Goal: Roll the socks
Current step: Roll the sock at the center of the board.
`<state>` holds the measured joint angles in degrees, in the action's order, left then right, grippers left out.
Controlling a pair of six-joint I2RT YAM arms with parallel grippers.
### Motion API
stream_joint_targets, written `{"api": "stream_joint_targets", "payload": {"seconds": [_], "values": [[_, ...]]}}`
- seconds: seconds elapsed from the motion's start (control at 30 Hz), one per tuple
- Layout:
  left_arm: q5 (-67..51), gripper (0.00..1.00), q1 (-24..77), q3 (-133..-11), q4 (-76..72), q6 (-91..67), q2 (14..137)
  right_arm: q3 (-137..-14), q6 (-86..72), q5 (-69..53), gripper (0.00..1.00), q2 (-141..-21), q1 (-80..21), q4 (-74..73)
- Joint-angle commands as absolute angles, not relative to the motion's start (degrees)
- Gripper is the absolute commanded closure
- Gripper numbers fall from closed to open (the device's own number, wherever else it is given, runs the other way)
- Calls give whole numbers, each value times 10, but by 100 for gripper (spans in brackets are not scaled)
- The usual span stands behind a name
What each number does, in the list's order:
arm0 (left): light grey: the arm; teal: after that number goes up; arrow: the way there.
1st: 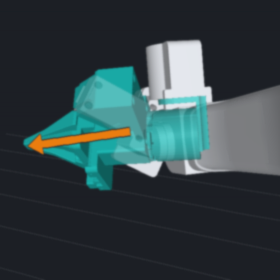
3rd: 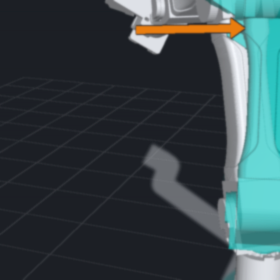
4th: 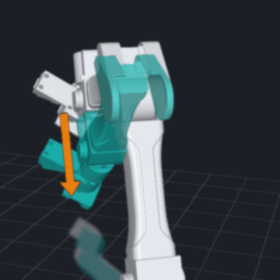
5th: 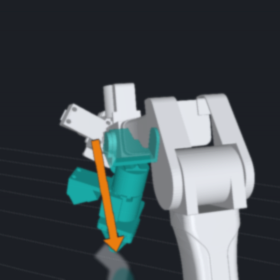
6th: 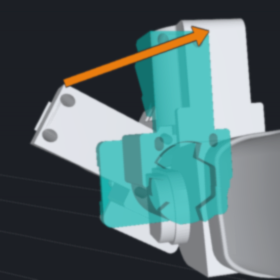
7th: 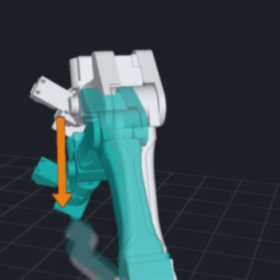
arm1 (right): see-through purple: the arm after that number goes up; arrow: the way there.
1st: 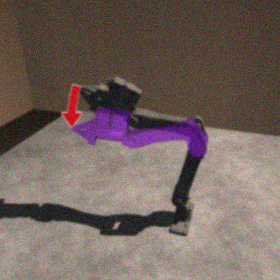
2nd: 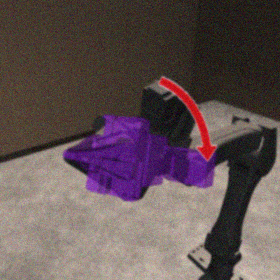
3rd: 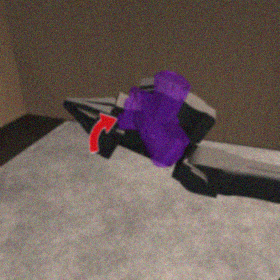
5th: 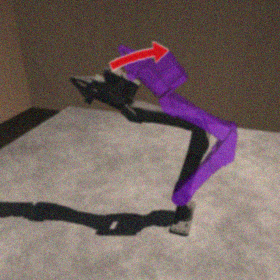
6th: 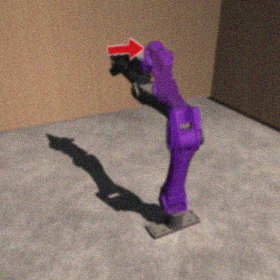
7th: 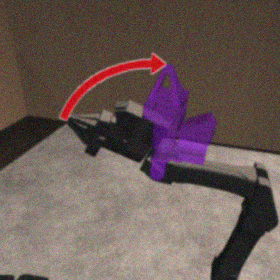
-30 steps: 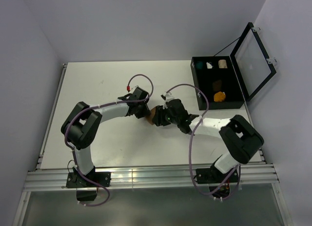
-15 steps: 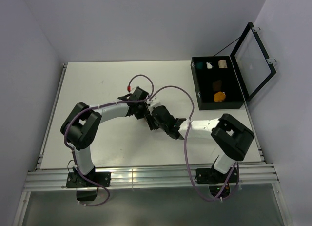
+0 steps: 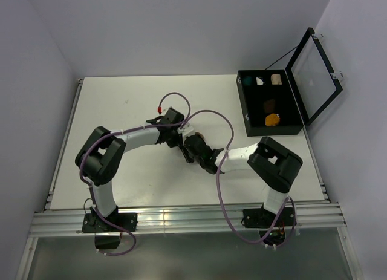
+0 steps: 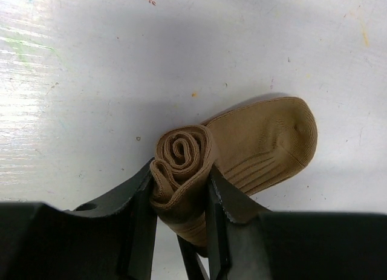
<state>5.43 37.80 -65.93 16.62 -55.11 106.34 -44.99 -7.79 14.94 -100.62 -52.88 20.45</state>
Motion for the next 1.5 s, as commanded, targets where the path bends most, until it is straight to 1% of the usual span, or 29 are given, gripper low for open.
{"api": "stream_joint_targets", "payload": {"seconds": [0.0,0.03,0.07,0.13,0.17,0.23,0.27,0.4,0.53,0.57,0.67,0.87,0.97,1.03,1.47], "values": [[43,72,386,-646,229,-533,1066,-452,-96,133,89,-1016,-530,243],[44,71,386,-643,225,-534,1064,-445,-100,116,94,-1013,-527,242],[45,67,387,-642,224,-538,1061,-440,-113,105,100,-1010,-525,242],[51,62,386,-639,221,-541,1054,-426,-130,70,100,-999,-508,246],[54,56,386,-638,220,-543,1050,-423,-147,14,100,-996,-499,246],[58,52,386,-636,216,-546,1039,-409,-166,-56,100,-994,-463,258],[60,47,385,-635,214,-551,1034,-404,-184,-115,100,-993,-448,263],[69,38,385,-621,196,-569,997,-388,-228,-230,100,-1005,-395,293],[79,30,377,-604,185,-595,969,-383,-272,-315,100,-1027,-356,315],[82,26,372,-599,178,-599,956,-381,-291,-330,100,-1038,-343,322],[79,24,361,-582,167,-613,934,-388,-332,-391,100,-1069,-315,338],[69,25,358,-554,133,-624,914,-391,-423,-483,100,-1145,-275,404],[49,26,358,-542,108,-620,919,-400,-444,-501,100,-1171,-260,411],[38,27,358,-541,98,-620,924,-412,-441,-499,100,-1179,-256,383],[38,29,360,-536,56,-621,957,-435,-436,-499,100,-1208,-248,340]]}}
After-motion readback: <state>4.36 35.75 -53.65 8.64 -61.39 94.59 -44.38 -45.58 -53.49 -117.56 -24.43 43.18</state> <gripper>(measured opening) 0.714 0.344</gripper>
